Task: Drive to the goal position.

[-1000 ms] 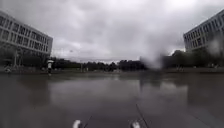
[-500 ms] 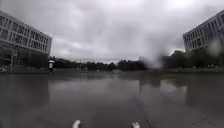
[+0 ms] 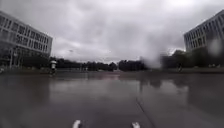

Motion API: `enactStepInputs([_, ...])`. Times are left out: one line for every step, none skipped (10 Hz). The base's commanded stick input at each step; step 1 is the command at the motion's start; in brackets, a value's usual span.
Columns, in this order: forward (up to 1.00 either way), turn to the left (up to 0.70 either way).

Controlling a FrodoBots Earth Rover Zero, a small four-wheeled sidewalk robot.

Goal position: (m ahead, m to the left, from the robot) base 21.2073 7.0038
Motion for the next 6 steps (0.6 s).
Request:
enactStepInputs([0.7,0.0])
enactStepInputs([0.7,0.0])
enactStepInputs([0.7,0.0])
enactStepInputs([0.7,0.0])
enactStepInputs([0.7,0.0])
enactStepInputs([0.7,0.0])
